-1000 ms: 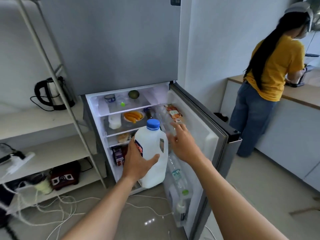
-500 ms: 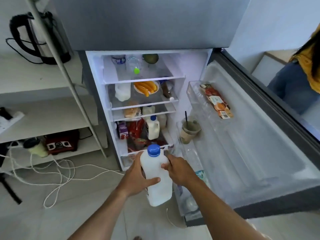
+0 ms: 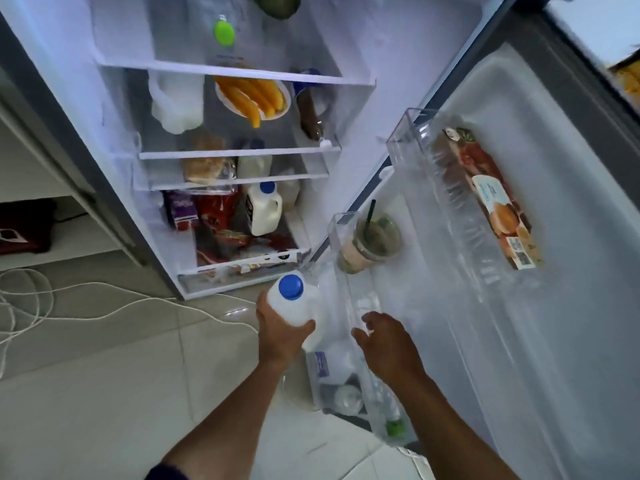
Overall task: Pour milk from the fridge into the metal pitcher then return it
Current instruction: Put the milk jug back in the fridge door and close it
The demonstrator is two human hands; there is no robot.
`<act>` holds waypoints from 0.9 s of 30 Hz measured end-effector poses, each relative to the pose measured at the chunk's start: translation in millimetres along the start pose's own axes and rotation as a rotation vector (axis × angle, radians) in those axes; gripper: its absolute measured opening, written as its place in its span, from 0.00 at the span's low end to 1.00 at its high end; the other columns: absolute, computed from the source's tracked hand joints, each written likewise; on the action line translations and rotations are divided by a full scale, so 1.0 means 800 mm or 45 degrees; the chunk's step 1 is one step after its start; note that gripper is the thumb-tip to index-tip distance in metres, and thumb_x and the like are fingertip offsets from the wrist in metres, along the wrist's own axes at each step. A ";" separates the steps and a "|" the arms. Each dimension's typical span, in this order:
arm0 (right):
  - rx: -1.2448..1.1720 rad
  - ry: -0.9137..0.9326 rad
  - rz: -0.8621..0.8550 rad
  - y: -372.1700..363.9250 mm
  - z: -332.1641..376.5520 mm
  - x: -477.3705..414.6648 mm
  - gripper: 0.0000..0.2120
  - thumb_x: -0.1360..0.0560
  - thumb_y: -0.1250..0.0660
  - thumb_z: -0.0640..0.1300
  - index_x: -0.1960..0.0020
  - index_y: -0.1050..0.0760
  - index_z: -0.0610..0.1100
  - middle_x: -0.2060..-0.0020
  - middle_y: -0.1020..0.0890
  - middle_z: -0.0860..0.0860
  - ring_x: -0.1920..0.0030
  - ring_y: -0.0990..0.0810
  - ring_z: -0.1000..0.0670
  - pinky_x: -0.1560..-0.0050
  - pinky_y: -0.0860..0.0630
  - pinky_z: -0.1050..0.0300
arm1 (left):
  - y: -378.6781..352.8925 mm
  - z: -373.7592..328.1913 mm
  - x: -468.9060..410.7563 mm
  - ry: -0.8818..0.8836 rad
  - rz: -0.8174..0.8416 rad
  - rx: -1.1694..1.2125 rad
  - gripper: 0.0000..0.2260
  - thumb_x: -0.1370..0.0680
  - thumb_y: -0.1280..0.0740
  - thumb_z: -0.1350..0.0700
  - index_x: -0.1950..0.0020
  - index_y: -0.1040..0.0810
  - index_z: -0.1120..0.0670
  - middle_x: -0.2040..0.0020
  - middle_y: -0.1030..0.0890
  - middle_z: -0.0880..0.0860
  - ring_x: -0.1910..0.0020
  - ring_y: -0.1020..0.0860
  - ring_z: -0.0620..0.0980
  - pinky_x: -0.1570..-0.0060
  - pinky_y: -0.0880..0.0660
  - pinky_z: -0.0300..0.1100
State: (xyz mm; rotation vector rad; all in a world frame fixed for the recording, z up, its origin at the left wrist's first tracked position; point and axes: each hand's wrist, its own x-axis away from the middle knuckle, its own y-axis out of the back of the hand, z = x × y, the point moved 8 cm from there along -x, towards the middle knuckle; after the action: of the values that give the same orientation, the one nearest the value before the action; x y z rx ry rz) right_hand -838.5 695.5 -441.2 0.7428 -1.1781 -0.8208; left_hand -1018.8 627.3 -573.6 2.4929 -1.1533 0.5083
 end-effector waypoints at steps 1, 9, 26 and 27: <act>0.028 0.007 0.012 -0.008 -0.003 -0.004 0.18 0.21 0.39 0.53 0.34 0.28 0.46 0.38 0.23 0.48 0.39 0.24 0.48 0.38 0.28 0.55 | -0.009 0.005 -0.009 0.015 -0.011 0.008 0.48 0.42 0.17 0.59 0.29 0.40 0.52 0.33 0.30 0.54 0.38 0.26 0.54 0.42 0.28 0.45; 0.183 0.004 -0.159 -0.024 -0.007 -0.030 0.08 0.20 0.42 0.49 0.49 0.27 0.47 0.52 0.20 0.50 0.53 0.20 0.48 0.55 0.26 0.56 | -0.088 0.055 -0.044 0.123 0.089 -0.005 0.49 0.41 0.17 0.56 0.28 0.43 0.53 0.32 0.31 0.54 0.35 0.28 0.55 0.40 0.29 0.44; 0.190 -0.036 -0.006 -0.015 -0.016 -0.044 0.18 0.26 0.32 0.37 0.65 0.38 0.51 0.65 0.23 0.57 0.63 0.21 0.53 0.67 0.32 0.63 | -0.200 0.086 -0.050 -0.276 0.731 -1.015 0.53 0.37 0.23 0.40 0.23 0.51 0.53 0.24 0.39 0.54 0.31 0.30 0.57 0.41 0.25 0.53; 0.181 -0.041 -0.001 -0.016 -0.016 -0.044 0.18 0.26 0.31 0.37 0.64 0.37 0.52 0.64 0.21 0.56 0.62 0.20 0.54 0.66 0.30 0.64 | -0.203 0.088 -0.052 -0.260 0.748 -1.032 0.54 0.38 0.23 0.39 0.23 0.51 0.53 0.25 0.38 0.54 0.32 0.30 0.57 0.42 0.25 0.53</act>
State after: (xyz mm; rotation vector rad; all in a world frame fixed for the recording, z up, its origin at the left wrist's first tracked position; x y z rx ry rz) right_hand -834.1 720.4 -471.8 0.8490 -1.2748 -0.7579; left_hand -905.6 721.4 -680.0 1.5237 -1.7392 -0.0971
